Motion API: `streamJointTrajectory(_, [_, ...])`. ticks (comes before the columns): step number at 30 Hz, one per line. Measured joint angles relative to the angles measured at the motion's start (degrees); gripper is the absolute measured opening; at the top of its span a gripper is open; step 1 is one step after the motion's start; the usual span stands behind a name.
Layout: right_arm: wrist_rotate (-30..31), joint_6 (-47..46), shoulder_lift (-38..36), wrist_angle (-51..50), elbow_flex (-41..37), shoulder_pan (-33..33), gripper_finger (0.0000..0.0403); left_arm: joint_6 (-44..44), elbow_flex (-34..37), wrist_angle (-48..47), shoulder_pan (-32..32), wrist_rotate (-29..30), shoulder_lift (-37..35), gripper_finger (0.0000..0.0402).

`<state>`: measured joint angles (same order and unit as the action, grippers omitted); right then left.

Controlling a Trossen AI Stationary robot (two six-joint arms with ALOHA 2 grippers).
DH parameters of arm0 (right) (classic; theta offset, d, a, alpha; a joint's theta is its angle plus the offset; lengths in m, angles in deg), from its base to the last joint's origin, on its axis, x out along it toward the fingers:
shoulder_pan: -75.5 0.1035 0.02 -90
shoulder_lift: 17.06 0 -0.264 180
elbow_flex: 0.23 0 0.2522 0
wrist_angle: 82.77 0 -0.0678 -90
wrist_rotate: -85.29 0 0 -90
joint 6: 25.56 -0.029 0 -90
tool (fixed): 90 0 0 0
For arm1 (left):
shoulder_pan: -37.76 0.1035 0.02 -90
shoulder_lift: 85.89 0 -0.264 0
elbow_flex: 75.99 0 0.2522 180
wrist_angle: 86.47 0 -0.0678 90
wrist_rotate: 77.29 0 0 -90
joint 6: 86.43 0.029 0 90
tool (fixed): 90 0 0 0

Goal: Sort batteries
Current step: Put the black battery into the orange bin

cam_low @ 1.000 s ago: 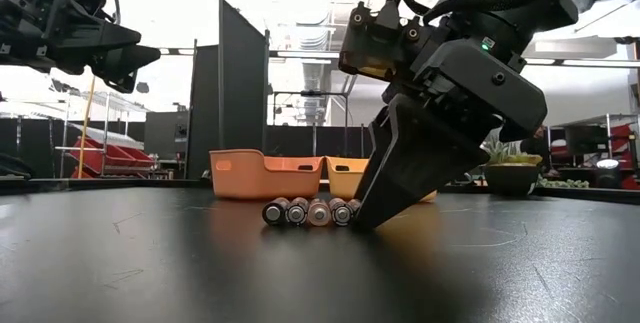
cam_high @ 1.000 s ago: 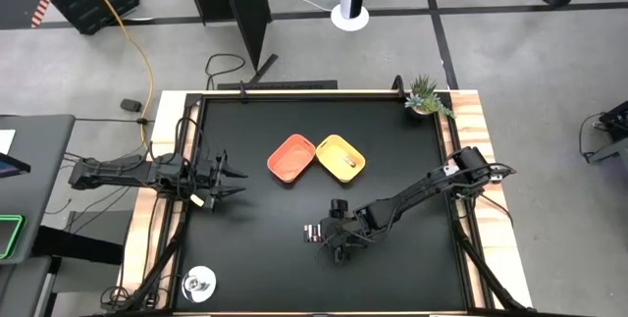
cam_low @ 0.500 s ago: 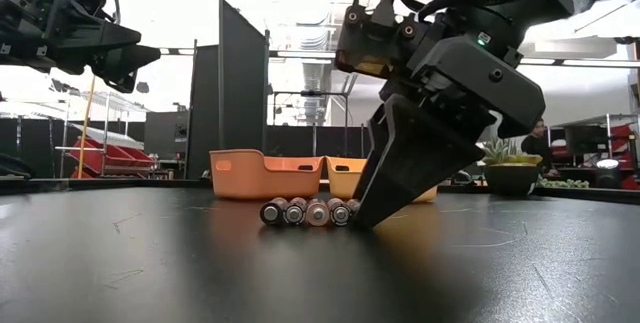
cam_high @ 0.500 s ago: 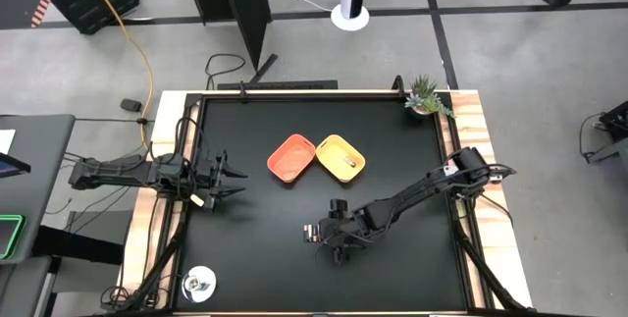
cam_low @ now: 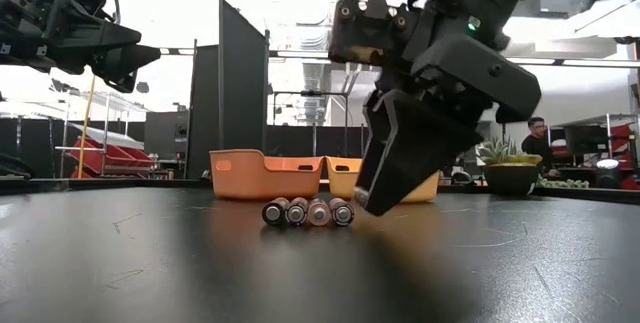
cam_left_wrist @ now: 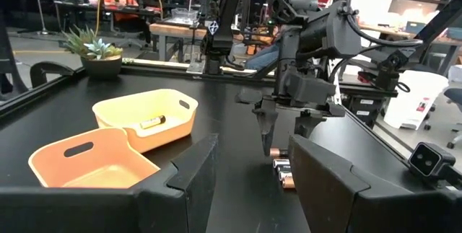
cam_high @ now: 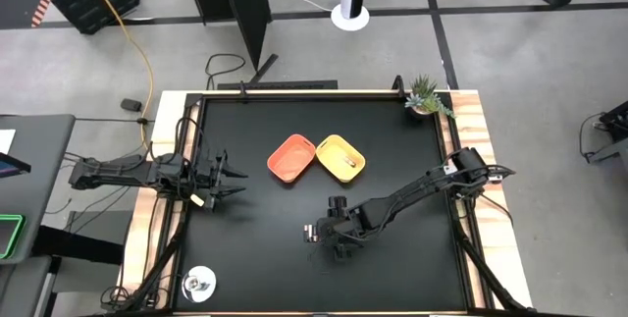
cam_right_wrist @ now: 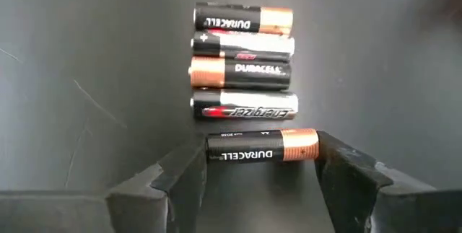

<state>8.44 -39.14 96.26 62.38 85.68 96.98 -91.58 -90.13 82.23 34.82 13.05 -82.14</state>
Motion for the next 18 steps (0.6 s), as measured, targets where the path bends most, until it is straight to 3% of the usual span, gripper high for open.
streamJointTrajectory(9, [2.48, 4.95, 0.0, -3.24, 5.27, -2.39, 0.0243, 0.54, 0.0, 0.0, 0.0, 0.02, 0.0, 0.0167])
streamJointTrajectory(18, [8.45, 18.45, -0.07, 2.18, 11.73, -10.19, 0.0243, 1.92, 0.0, 0.0, 0.0, 0.04, 0.0, 0.0167])
